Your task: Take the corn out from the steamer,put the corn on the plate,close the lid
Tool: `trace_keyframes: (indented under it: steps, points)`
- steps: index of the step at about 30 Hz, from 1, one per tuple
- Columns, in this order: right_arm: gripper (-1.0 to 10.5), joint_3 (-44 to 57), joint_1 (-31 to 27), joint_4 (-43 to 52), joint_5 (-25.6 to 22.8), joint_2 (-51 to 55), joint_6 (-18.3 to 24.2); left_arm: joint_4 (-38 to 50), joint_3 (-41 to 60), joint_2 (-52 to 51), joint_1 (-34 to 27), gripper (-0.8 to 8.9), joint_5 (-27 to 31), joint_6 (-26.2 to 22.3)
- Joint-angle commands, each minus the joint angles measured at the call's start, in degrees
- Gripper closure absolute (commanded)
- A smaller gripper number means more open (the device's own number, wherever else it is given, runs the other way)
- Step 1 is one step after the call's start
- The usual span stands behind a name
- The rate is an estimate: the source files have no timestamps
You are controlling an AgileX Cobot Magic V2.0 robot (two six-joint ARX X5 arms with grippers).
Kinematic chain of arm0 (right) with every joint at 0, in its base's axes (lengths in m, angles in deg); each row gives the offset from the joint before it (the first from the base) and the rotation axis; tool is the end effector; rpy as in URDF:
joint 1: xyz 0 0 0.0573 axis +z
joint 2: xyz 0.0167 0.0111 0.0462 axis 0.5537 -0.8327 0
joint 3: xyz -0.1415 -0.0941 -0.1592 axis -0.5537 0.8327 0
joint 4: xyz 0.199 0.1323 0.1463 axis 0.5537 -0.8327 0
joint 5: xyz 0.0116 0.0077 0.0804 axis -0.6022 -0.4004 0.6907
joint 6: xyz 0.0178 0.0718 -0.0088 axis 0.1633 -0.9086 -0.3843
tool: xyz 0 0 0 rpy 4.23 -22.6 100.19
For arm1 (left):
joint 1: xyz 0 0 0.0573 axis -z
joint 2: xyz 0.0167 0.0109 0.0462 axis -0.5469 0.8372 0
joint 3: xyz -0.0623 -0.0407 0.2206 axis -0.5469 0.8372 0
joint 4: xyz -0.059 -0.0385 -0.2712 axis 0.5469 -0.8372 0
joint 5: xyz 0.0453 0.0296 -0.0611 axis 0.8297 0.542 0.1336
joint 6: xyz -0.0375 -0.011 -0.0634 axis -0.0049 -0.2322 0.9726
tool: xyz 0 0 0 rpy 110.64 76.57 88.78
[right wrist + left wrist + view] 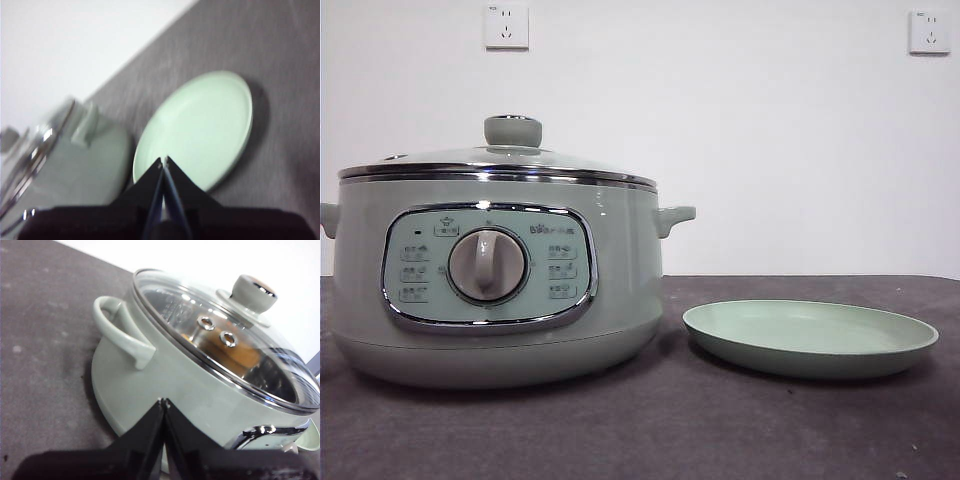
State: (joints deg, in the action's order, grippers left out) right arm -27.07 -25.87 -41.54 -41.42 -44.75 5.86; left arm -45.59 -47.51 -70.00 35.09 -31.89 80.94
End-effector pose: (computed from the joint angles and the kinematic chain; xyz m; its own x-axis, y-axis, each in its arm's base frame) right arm 0.1766 0.0409 0.1491 0.8879 0.4071 -0.2142 -0.1671 0.7193 0.6743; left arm 0.1803 -0.0270 0.1495 0.9067 -0.3865 -0.1687 0.2682 0.8372 -0.4766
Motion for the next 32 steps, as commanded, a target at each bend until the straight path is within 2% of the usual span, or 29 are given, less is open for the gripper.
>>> trace_keyframes:
  steps: [1,10,15,21,27,30,31,32]
  points:
    - [9.6,-3.6,-0.1,-2.3,1.1,-1.7,2.0,-1.8,-3.8,-0.1,-0.1,8.21,-0.3,-0.2]
    - [9.6,-19.6,-0.1,-8.3,1.6,-13.8,17.4,-12.6,-20.0,6.5,-0.1,8.21,-0.3,-9.8]
    - [9.6,-29.8,-0.1,-11.6,1.7,-23.0,23.1,-17.2,-29.9,14.8,-0.1,8.22,-0.7,-14.8]
    - [9.5,-42.4,-0.1,-19.5,2.0,-34.1,31.6,-21.4,-41.1,25.6,-0.1,8.21,-5.6,-18.8]
    - [9.5,-53.4,-0.1,-31.0,10.3,-44.3,40.8,-28.2,-50.9,36.1,0.0,8.17,-10.6,-23.1]
    - [9.4,-56.8,-0.1,-34.9,13.4,-48.0,43.7,-31.0,-54.3,40.7,0.0,8.12,-12.0,-25.2]
    - [9.1,-57.3,-0.1,-35.2,13.7,-48.8,44.0,-31.5,-55.1,42.0,0.0,8.01,-12.5,-25.5]
    - [8.3,-57.7,-0.1,-35.2,13.6,-49.5,43.9,-31.6,-55.8,43.5,0.0,7.37,-12.5,-25.4]
